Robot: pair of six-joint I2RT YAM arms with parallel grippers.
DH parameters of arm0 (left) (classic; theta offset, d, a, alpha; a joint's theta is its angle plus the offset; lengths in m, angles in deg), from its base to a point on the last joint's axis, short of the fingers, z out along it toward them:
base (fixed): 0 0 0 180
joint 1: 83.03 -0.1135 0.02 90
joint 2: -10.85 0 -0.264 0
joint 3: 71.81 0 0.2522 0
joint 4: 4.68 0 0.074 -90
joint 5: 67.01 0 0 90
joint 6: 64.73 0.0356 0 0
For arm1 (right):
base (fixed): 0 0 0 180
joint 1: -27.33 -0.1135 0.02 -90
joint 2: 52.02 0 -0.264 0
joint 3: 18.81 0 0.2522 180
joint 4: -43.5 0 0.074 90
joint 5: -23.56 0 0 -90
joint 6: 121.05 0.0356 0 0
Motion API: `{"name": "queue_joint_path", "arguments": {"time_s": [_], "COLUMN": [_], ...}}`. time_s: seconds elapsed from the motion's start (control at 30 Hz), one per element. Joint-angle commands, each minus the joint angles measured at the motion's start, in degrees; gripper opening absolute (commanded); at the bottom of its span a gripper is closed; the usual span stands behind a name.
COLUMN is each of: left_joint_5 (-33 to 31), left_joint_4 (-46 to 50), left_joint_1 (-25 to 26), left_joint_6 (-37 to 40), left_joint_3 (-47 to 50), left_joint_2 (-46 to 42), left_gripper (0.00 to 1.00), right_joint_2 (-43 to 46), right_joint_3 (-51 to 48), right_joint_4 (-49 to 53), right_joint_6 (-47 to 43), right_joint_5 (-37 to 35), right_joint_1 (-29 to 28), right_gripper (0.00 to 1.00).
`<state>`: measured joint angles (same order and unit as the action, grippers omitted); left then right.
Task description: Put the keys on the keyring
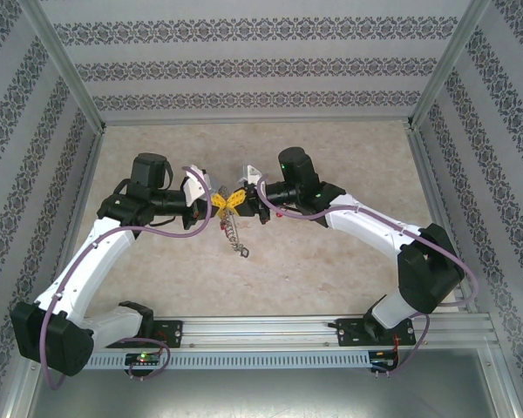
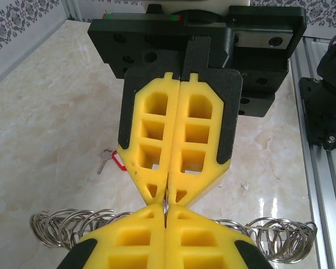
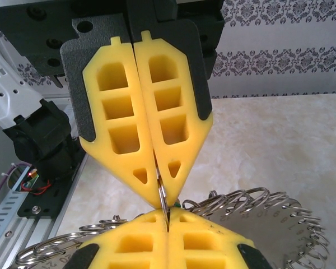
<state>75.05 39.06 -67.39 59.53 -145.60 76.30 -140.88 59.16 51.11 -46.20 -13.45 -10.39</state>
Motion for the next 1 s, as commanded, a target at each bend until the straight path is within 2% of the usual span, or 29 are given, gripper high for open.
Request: {"name": "queue_joint_path", "arguments": {"time_s": [0.0,0.07,0.13,0.17,0.23,0.43,0.73,0.97], "left_joint_5": [0.8,0.2,-0.7,-1.1,-0.8,0.3,1.9,3.4], "left_joint_4": [4.5,5.7,7.5,8.1,9.1,13.6,14.2,13.6], "left_joint_1": [-0.2,-0.1,-0.1,-0.1,-0.1,0.3,1.0,1.0], "left_joint_6": [2.7,3.3,4.0,4.3,5.2,7.0,7.3,7.3], "left_joint_3": [-1.8,-2.8,-4.1,-4.6,-4.9,-7.9,-8.3,-7.9], "left_joint_2": [1.1,1.4,1.8,1.9,2.0,4.3,5.2,4.4], "left_gripper": [0.00,0.00,0.00,0.00,0.00,0.00,0.00,0.00], "right_joint_2": [1.7,1.7,1.4,1.2,1.1,-0.3,-2.7,-4.6], "right_joint_3": [2.7,5.0,7.7,8.9,10.1,12.4,15.0,17.0], "right_joint_4": [-1.4,7.6,19.2,23.7,27.5,29.9,30.0,31.2], "right_joint_6": [-2.4,-9.0,-16.8,-20.5,-23.7,-24.7,-23.8,-23.9], "right_joint_5": [1.6,0.4,-1.4,-2.2,-2.8,-3.2,-4.9,-4.4], "right_joint_1": [-0.1,-0.3,-0.5,-0.5,-0.3,-0.6,-1.9,-2.5], "right_gripper": [0.00,0.03,0.16,0.18,0.21,0.23,0.31,0.31]}}
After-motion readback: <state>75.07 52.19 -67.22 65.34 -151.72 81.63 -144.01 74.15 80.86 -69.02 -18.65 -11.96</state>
